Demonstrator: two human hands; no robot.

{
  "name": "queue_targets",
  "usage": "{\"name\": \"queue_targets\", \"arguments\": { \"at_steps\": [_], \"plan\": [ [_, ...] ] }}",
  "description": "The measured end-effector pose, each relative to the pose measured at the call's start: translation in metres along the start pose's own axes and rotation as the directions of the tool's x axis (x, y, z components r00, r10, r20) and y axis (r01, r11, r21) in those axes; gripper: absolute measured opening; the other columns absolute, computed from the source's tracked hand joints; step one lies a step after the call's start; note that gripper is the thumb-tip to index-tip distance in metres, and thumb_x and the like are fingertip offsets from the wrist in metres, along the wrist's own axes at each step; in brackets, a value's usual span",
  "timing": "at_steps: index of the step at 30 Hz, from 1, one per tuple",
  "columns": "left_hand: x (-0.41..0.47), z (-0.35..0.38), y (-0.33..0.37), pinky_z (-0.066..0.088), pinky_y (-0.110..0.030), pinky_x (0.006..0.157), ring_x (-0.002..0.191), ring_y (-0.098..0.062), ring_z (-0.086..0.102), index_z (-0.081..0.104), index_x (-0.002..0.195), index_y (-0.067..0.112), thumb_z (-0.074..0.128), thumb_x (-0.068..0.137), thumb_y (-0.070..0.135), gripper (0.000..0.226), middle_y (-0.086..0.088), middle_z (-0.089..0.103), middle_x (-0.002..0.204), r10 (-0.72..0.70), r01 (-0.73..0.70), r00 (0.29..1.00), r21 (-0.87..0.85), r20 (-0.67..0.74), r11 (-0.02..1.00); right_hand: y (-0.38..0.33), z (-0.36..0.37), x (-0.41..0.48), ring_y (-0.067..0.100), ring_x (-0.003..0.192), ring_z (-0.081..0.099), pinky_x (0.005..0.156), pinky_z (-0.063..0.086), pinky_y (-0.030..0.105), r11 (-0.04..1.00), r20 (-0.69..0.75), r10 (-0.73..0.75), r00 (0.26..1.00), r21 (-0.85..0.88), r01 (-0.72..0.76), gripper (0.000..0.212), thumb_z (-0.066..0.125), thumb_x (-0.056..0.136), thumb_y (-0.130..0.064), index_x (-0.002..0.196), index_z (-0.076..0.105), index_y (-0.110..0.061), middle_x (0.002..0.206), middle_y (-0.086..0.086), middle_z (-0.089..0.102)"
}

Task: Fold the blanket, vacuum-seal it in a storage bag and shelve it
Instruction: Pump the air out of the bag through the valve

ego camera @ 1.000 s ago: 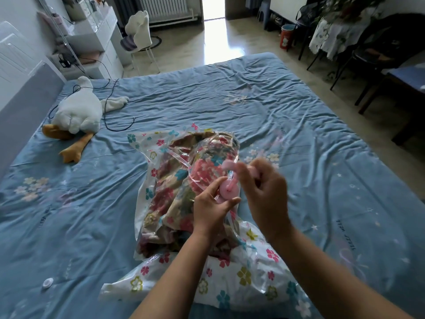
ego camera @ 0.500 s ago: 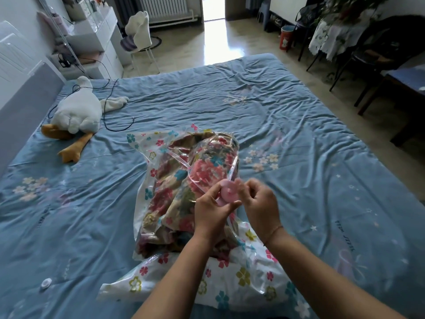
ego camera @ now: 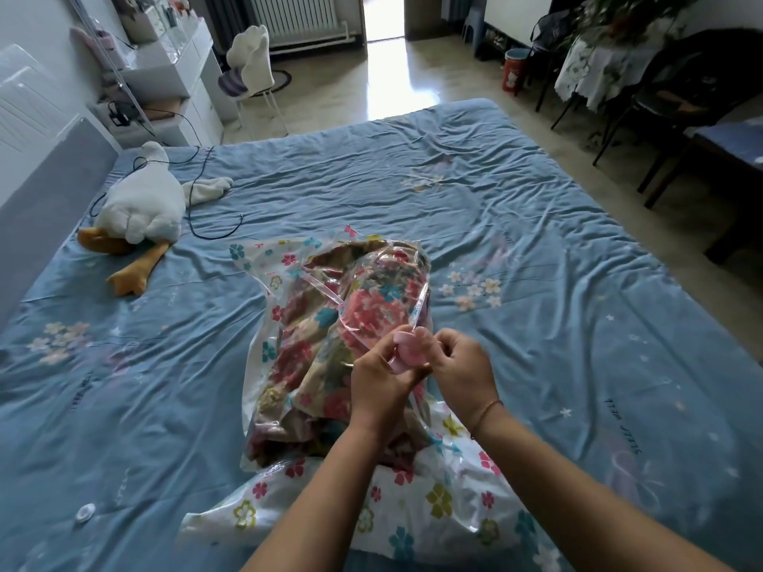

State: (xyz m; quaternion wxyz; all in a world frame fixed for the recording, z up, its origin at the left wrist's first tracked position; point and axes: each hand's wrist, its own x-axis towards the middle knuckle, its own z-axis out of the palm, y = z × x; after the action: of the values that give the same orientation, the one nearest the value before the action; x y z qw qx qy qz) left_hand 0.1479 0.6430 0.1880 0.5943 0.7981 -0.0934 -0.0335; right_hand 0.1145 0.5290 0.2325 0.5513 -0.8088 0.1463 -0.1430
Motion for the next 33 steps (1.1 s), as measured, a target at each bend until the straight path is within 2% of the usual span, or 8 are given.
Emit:
{"name": "queue_targets", "arguments": {
  "at_steps": [6,9,13,15,19,23,27,33],
  "plan": [
    [0.008,-0.007,-0.001,0.053,-0.038,0.095,0.111,-0.006,0.064,0.06,0.129,0.021,0.078,0.062,0.052,0.076,0.006,0.069,0.119,0.01,-0.009,1.0,0.029,-0.013,1.0,-0.08,-0.027,-0.011,-0.004,0.046,0.057,0.046,0.035,0.011,0.844,-0.209,-0.268,0.94,0.419,0.334,0.042,0.061,0.093,-0.018,0.06,0.041,-0.002,0.043,-0.009,0.054],
    [0.004,-0.005,-0.001,0.054,-0.038,0.095,0.11,-0.006,0.064,0.061,0.128,0.021,0.077,0.062,0.052,0.076,0.006,0.069,0.119,0.009,-0.009,1.0,0.019,-0.018,1.0,-0.063,-0.02,-0.018,0.005,0.045,0.049,0.045,0.034,0.016,0.894,-0.248,-0.296,0.922,0.269,0.359,0.046,0.063,0.087,-0.044,0.059,0.038,-0.019,0.046,0.001,0.045],
    [-0.001,0.001,0.0,0.056,-0.037,0.089,0.101,-0.003,0.068,0.067,0.117,0.03,0.079,0.063,0.047,0.057,0.01,0.072,0.108,0.007,-0.007,1.0,0.016,-0.002,1.0,-0.01,-0.006,-0.01,0.006,0.05,0.036,0.054,0.038,0.029,0.998,-0.01,-0.01,1.0,0.06,0.01,0.073,0.048,0.061,-0.093,0.057,0.042,-0.02,0.051,-0.008,0.04],
    [0.002,0.0,0.0,0.056,-0.037,0.091,0.103,-0.004,0.067,0.066,0.12,0.027,0.081,0.064,0.044,0.061,0.009,0.072,0.111,0.006,-0.006,1.0,0.003,-0.011,1.0,-0.021,-0.011,-0.007,0.004,0.048,0.033,0.051,0.034,0.025,0.992,-0.018,-0.028,0.999,0.124,0.03,0.07,0.056,0.065,-0.083,0.056,0.045,-0.015,0.05,-0.005,0.041],
    [0.008,-0.004,-0.006,0.053,-0.039,0.096,0.11,-0.007,0.065,0.061,0.128,0.022,0.083,0.062,0.044,0.073,0.006,0.069,0.118,0.004,-0.003,1.0,0.02,-0.015,1.0,-0.069,-0.032,-0.007,0.003,0.045,0.029,0.047,0.029,0.016,0.859,-0.251,-0.26,0.932,0.381,0.343,0.05,0.064,0.092,-0.027,0.054,0.037,-0.009,0.046,-0.006,0.035],
    [0.003,-0.001,-0.007,0.054,-0.038,0.094,0.107,-0.006,0.066,0.064,0.126,0.021,0.087,0.065,0.029,0.065,0.006,0.07,0.116,0.003,-0.002,1.0,0.033,-0.023,0.999,-0.03,-0.018,-0.008,0.029,0.055,0.061,0.048,0.043,0.039,0.934,-0.163,-0.207,0.965,0.259,0.244,0.056,0.06,0.087,-0.055,0.058,0.038,-0.012,0.057,0.012,0.062],
    [-0.002,0.004,-0.004,0.056,-0.035,0.09,0.099,-0.001,0.067,0.068,0.115,0.026,0.086,0.069,0.02,0.05,0.012,0.073,0.106,0.006,-0.006,1.0,0.023,-0.006,1.0,0.007,-0.006,0.0,0.006,0.046,0.036,0.051,0.034,0.027,0.999,0.036,0.023,0.999,-0.023,-0.022,0.061,0.05,0.073,-0.077,0.052,0.042,-0.021,0.045,-0.011,0.043],
    [0.007,-0.002,-0.01,0.052,-0.039,0.097,0.111,-0.006,0.064,0.062,0.128,0.019,0.087,0.065,0.029,0.068,0.005,0.069,0.12,0.0,0.0,1.0,0.027,-0.031,1.0,-0.068,-0.03,-0.004,0.033,0.048,0.041,0.05,0.037,0.041,0.881,-0.254,-0.282,0.925,0.314,0.355,0.058,0.058,0.092,-0.041,0.058,0.039,0.002,0.064,0.033,0.061]
  ]
}}
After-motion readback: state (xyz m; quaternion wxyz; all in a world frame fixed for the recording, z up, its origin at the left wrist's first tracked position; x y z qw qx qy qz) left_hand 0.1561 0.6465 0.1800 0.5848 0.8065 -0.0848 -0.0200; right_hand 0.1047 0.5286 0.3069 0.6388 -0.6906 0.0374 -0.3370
